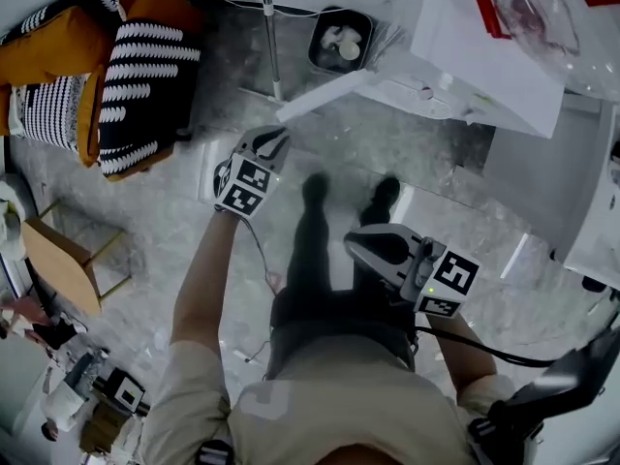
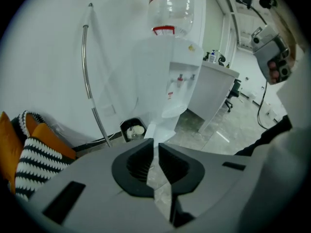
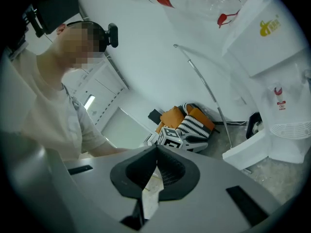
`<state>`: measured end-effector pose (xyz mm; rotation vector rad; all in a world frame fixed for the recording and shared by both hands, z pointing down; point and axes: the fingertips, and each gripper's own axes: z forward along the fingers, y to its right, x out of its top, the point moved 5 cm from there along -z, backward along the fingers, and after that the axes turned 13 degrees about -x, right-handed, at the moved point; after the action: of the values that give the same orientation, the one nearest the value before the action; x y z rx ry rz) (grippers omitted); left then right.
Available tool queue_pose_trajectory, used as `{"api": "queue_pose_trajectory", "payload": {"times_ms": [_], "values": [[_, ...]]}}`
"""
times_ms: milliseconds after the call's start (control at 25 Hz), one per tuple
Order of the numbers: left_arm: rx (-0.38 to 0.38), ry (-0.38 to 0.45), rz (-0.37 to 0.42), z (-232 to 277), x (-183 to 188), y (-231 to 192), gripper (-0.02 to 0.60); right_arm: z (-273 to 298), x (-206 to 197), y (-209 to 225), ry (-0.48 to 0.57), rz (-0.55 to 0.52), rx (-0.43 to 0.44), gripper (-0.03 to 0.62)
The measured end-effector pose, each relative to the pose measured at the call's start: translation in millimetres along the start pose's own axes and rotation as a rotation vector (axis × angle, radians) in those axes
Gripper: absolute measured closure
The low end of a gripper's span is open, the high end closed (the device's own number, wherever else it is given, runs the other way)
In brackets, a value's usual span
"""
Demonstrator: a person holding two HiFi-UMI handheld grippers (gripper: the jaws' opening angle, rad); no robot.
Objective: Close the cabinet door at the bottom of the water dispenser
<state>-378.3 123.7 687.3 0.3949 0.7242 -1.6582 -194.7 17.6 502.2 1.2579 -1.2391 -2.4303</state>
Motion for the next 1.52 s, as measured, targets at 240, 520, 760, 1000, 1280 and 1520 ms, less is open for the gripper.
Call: {"api": "queue_pose_trajectory", "payload": {"times_ms": [240, 520, 760, 1000, 1280, 1520], "values": [[0.006, -0.062, -0.051, 36.3, -43.2, -27.2, 0.495, 11.1, -25.6, 23.4, -0.038, 0.038, 0.01, 0.579], [-0.005, -0.127, -0.112, 71.7, -82.8, -55.6, 0.336, 29.7, -39.8, 43.7, -0.053, 0.045, 0.005, 0.579], [-0.039, -0.204, -0.138, 106.6, -112.3, -74.6, 0.281, 41.2, -50.2, 48.7, -0.091, 0.046, 0.007, 0.579], [-0.049, -0.283, -0.127, 142.4, -128.4, -100.8, 0.275, 54.3, -62.4, 61.7, -0.122, 0.062, 0.003, 0.579], [-0.1, -0.364, -0.094, 182.7, -138.3, -107.3, 0.272, 56.1, -73.6, 76.8, -0.142, 0.074, -0.003, 0.579], [-0.068, -0.362, -0.107, 200.2, -140.8, -107.2, 0.27, 45.0, -80.5, 92.4, -0.144, 0.088, -0.026, 0.579]]}}
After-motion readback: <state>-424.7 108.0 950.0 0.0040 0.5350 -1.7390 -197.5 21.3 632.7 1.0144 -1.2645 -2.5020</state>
